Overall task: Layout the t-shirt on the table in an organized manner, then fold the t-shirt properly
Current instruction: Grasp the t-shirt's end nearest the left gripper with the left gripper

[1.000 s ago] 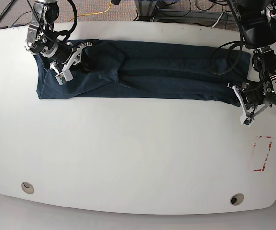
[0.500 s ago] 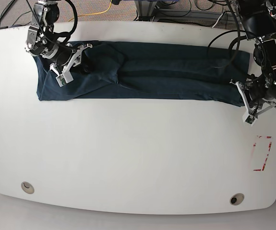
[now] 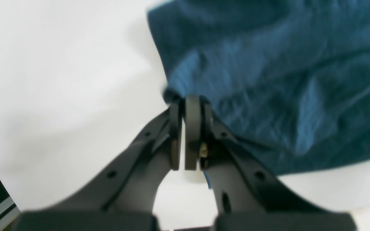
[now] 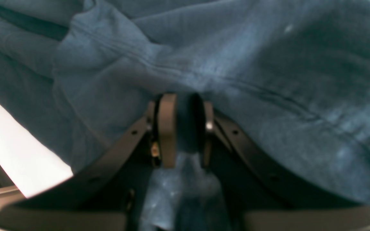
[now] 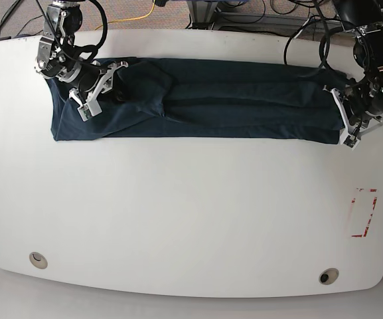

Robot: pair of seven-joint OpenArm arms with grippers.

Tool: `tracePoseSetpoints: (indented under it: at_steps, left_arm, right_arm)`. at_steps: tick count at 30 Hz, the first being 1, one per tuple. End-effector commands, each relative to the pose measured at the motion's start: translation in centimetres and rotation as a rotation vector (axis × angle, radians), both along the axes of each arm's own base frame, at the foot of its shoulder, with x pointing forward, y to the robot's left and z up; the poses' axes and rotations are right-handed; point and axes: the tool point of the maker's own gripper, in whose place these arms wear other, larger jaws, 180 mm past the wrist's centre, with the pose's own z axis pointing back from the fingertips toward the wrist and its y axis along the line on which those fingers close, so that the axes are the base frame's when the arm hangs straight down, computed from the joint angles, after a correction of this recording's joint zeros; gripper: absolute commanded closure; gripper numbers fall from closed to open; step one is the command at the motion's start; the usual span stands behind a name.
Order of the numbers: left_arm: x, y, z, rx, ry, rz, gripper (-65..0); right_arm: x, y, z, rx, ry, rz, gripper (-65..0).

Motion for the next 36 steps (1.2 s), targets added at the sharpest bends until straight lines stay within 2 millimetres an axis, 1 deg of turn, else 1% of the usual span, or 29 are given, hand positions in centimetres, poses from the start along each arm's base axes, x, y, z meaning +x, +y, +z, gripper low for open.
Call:
tracePoseSetpoints:
  at_steps: [1, 7, 10, 13, 16, 17, 19, 22, 25, 27, 29, 36]
  left_arm:
    - [0.0, 1.2, 0.9, 0.039, -0.014, -0.006, 0.0]
    - [-1.7, 1.3, -0.2, 0.04, 0.032, -0.007, 0.0]
    - [-1.9, 1.4, -0.3, 0.043, 0.04, -0.008, 0.0]
    - [-1.8, 1.7, 0.0, 0.054, 0.036, -0.012, -0.8]
    - [-1.6, 1.8, 0.3, 0.051, 0.028, -0.011, -6.8]
    - [-1.5, 1.9, 0.5, 0.034, 0.015, -0.001, -11.1]
    - [-1.4, 2.4, 1.1, 0.01, -0.011, 0.031, -16.4]
    - [-1.7, 4.2, 2.0, -0.022, -0.042, 0.111, -26.9]
    - [-1.3, 5.7, 2.9, -0.057, -0.063, 0.186, -36.5]
    - [-1.2, 6.1, 2.8, -0.085, -0.057, 0.216, -38.8]
    - [-0.9, 6.3, 2.4, -0.13, -0.052, 0.24, -39.2]
    - [-0.2, 5.0, -0.5, -0.339, -0.011, 0.29, -39.3]
  right_arm:
    - [-2.0, -1.9, -2.0, -0.117, 0.118, 0.007, -11.6]
    - [-2.0, -1.9, -2.0, -0.117, 0.118, 0.007, -11.6]
    - [-2.0, -1.9, -2.0, -0.117, 0.118, 0.007, -11.6]
    - [-2.0, -1.9, -2.0, -0.117, 0.118, 0.007, -11.6]
    - [-2.0, -1.9, -2.0, -0.117, 0.118, 0.007, -11.6]
    - [-2.0, -1.9, -2.0, -0.117, 0.118, 0.007, -11.6]
    - [-2.0, -1.9, -2.0, -0.117, 0.118, 0.007, -11.6]
    - [-2.0, -1.9, -2.0, -0.117, 0.118, 0.007, -11.6]
    - [-2.0, -1.9, -2.0, -0.117, 0.118, 0.007, -11.6]
    - [-2.0, -1.9, -2.0, -0.117, 0.118, 0.007, -11.6]
    - [-2.0, -1.9, -2.0, -0.117, 0.118, 0.007, -11.6]
    - [-2.0, -1.8, -2.1, -0.114, 0.121, 0.009, -11.6]
